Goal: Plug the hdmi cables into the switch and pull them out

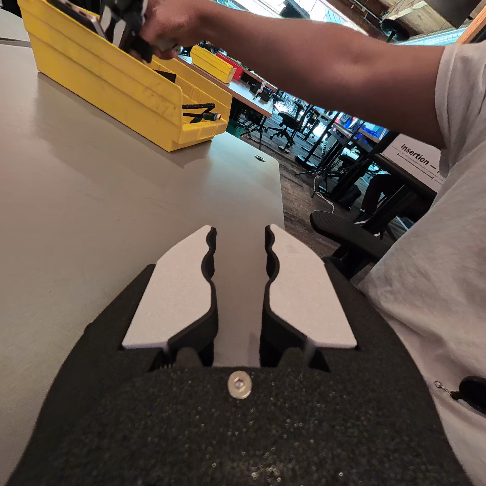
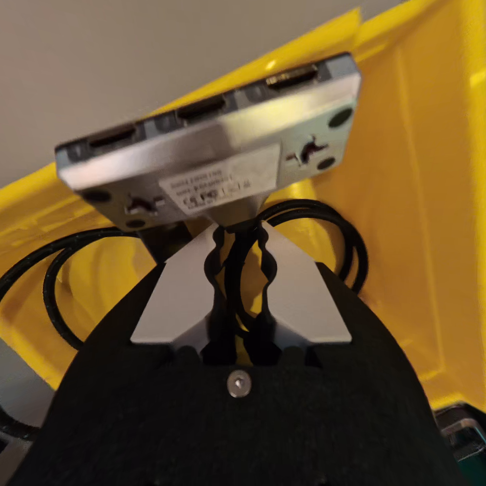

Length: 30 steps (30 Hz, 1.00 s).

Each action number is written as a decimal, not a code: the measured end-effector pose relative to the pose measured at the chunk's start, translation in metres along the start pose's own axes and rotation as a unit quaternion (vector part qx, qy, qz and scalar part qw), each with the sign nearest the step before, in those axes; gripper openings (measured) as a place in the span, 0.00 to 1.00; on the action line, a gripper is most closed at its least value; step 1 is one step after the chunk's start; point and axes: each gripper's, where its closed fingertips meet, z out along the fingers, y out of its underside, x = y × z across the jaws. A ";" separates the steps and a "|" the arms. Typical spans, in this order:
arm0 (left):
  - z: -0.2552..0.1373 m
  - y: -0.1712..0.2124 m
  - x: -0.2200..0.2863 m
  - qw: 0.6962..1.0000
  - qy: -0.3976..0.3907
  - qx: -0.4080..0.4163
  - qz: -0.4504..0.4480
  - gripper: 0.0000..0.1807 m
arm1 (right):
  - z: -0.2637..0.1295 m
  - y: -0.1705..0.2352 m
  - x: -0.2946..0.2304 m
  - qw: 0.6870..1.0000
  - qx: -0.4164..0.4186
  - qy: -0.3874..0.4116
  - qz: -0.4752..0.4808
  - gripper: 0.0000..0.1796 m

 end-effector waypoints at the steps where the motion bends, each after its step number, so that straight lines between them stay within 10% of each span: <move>1: 0.000 0.000 0.000 1.000 -0.004 0.000 0.005 0.20 | -0.010 -0.004 0.004 1.000 0.023 0.020 0.000 0.16; 7: -0.003 -0.003 0.004 0.998 -0.038 -0.010 0.047 0.20 | -0.110 -0.034 -0.009 0.977 0.192 0.087 0.039 0.27; 13: -0.027 -0.001 0.015 0.989 -0.119 -0.024 0.086 0.23 | -0.214 -0.030 -0.131 0.861 0.470 0.120 0.149 0.26; 16: -0.050 0.021 0.027 0.985 -0.157 -0.029 0.071 0.24 | -0.176 -0.010 -0.219 0.809 0.547 0.055 0.208 0.20; 22: -0.096 0.043 0.024 0.966 -0.252 -0.033 0.056 0.26 | -0.100 0.007 -0.321 0.811 0.533 0.002 0.241 0.21; 30: -0.120 0.017 -0.003 0.962 -0.262 0.072 -0.027 0.25 | -0.074 0.017 -0.219 0.808 0.441 0.270 0.283 0.30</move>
